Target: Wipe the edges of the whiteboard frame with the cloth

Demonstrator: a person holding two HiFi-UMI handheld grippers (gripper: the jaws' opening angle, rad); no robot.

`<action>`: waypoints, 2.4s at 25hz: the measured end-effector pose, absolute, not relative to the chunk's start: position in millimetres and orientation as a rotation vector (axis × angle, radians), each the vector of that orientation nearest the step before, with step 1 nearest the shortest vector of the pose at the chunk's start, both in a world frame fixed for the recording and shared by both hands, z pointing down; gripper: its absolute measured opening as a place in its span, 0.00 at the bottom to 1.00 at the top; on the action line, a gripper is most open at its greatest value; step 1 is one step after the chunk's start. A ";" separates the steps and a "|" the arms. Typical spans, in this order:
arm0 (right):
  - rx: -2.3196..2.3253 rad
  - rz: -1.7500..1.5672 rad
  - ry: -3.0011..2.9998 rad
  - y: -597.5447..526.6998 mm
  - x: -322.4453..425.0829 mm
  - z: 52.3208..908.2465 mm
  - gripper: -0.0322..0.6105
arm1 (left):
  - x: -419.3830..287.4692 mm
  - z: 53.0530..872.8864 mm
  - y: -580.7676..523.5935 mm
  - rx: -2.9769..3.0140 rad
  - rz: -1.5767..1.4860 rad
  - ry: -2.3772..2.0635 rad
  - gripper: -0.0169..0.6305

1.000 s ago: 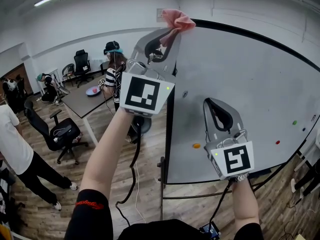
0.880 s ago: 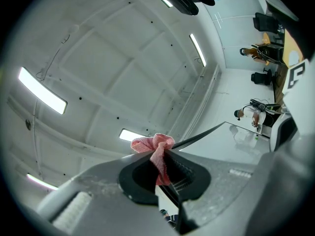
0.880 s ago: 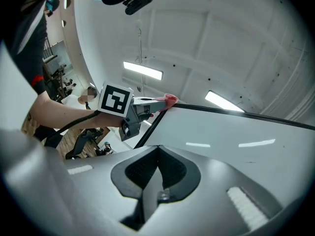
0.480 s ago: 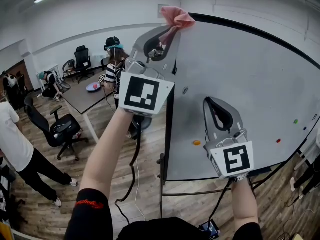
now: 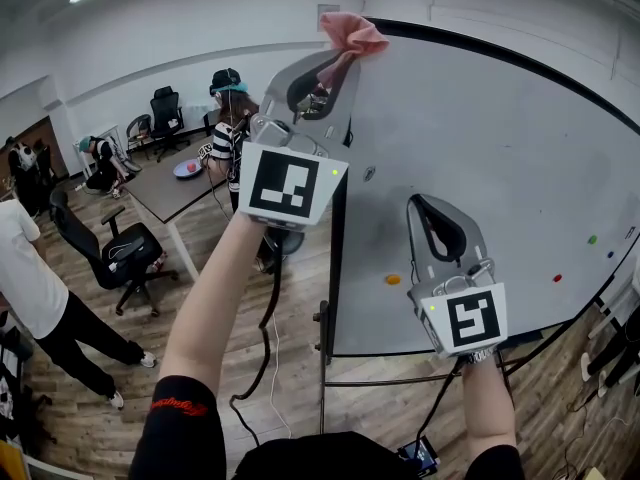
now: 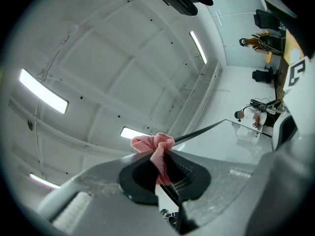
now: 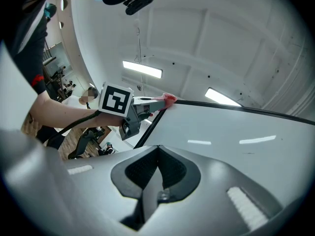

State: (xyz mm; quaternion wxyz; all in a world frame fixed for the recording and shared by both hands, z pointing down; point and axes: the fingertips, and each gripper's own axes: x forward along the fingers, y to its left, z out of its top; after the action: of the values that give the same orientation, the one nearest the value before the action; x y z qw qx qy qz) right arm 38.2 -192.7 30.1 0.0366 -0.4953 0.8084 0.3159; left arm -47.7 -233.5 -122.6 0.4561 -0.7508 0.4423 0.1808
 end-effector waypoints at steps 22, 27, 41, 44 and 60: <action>-1.527 0.924 2.521 -190.8 38.7 41.3 0.05 | -43.0 -101.4 -240.0 -1.865 0.411 1.111 0.06; -1.524 0.919 2.527 -187.3 38.7 43.5 0.05 | -42.9 -97.8 -239.3 -1.873 0.408 1.116 0.06; -1.520 0.914 2.540 -181.4 38.8 47.1 0.05 | -42.9 -85.0 -239.7 -1.887 0.408 1.135 0.06; -1.518 0.913 2.544 -179.8 38.4 50.7 0.05 | -42.7 -81.1 -237.9 -1.889 0.410 1.135 0.06; -1.520 0.880 2.557 -177.6 40.2 62.1 0.05 | -40.9 -59.4 -238.6 -1.914 0.398 1.151 0.06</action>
State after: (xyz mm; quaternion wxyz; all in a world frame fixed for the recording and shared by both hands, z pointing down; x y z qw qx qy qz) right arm 40.2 -177.6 62.1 0.0198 -0.4900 0.8241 0.2835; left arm -40.9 -238.6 -59.4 0.4226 -0.7647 0.4597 0.1588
